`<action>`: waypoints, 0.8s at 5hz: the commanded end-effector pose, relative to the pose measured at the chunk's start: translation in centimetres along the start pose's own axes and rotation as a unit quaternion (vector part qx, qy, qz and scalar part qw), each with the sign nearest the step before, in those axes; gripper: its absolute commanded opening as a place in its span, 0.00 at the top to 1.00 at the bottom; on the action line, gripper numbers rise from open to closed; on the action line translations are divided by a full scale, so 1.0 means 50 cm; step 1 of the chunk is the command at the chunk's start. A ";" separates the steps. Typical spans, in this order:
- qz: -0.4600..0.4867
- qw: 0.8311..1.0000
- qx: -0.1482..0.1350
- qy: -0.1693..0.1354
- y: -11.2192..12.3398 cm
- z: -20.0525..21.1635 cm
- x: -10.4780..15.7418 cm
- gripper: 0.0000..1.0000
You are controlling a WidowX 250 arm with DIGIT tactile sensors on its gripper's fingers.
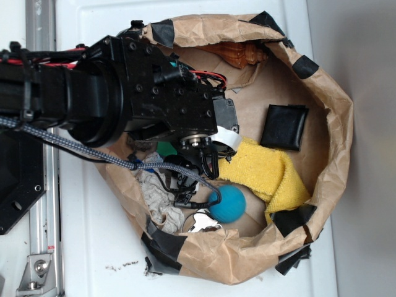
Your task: Grab the green block.
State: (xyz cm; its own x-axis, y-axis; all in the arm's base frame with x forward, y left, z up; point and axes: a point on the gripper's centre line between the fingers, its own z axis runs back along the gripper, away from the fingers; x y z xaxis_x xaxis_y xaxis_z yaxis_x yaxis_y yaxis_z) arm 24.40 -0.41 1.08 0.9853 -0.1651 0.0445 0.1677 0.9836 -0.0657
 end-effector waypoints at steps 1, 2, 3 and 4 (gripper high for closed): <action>-0.052 0.996 0.019 -0.065 -0.003 0.110 -0.034 1.00; -0.008 0.995 0.047 -0.083 0.009 0.210 -0.033 1.00; 0.026 0.996 0.034 -0.072 0.020 0.309 -0.003 1.00; 0.043 0.998 0.043 -0.031 0.026 0.301 0.028 1.00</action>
State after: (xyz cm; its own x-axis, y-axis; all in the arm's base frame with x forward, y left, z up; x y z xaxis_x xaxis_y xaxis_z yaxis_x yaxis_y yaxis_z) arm 25.38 2.28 14.97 0.9975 -0.0518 0.0473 0.0516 0.9987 0.0053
